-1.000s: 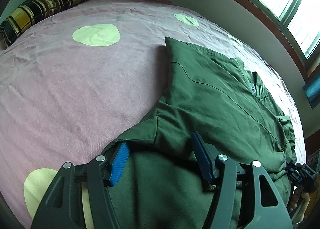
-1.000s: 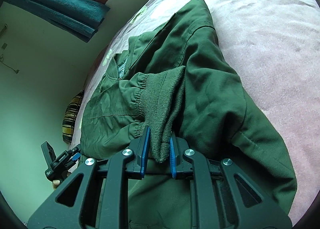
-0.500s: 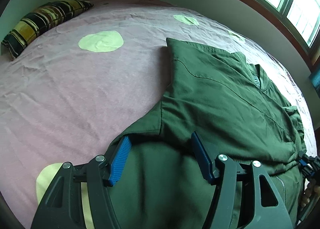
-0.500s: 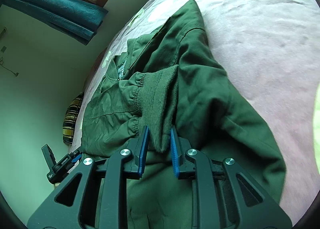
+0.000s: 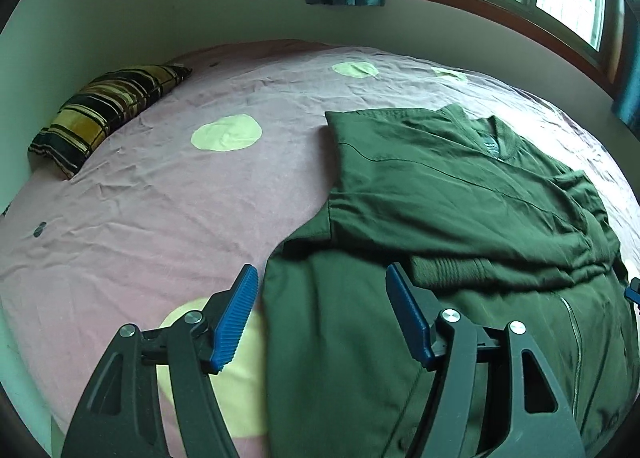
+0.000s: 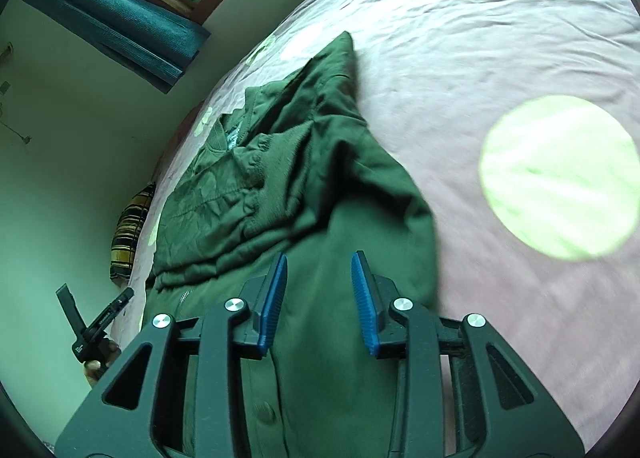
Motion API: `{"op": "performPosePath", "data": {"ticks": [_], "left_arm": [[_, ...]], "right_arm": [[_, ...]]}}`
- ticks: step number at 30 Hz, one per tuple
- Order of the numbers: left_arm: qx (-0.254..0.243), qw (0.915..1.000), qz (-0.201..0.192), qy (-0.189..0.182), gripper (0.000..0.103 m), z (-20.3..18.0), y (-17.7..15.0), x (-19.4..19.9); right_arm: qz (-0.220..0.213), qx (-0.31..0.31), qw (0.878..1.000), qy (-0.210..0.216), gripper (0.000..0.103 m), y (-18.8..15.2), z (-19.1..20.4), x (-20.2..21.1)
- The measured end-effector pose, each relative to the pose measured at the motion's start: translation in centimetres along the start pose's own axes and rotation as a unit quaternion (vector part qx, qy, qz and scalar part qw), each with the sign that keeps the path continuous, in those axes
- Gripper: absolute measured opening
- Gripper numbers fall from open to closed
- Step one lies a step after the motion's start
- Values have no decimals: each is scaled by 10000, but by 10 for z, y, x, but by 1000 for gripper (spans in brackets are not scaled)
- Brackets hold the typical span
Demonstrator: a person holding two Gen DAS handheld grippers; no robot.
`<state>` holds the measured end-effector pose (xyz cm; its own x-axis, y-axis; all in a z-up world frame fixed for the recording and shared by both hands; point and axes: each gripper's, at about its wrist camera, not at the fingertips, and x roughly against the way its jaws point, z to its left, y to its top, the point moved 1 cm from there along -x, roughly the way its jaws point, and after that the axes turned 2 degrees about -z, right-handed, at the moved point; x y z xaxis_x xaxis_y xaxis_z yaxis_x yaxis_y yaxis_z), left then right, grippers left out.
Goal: Fold small clothes
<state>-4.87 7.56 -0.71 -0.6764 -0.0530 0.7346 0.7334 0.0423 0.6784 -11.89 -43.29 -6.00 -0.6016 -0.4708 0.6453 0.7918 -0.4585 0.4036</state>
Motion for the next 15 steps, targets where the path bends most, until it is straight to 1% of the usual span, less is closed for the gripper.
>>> {"op": "performPosePath", "data": {"ticks": [8, 11, 14, 15], "left_arm": [[-341, 9992, 179, 109, 66, -13, -23, 18], [-333, 9989, 339, 40, 67, -13, -33, 23], [-218, 9981, 568, -80, 70, -8, -45, 27], [-154, 9977, 654, -136, 70, -5, -50, 29]], "right_arm": [[18, -74, 9999, -80, 36, -23, -11, 22], [59, -59, 9999, -85, 37, -30, -11, 28], [103, -41, 9999, -31, 43, -39, -12, 35], [127, -41, 9999, 0, 48, -43, -11, 37]]}}
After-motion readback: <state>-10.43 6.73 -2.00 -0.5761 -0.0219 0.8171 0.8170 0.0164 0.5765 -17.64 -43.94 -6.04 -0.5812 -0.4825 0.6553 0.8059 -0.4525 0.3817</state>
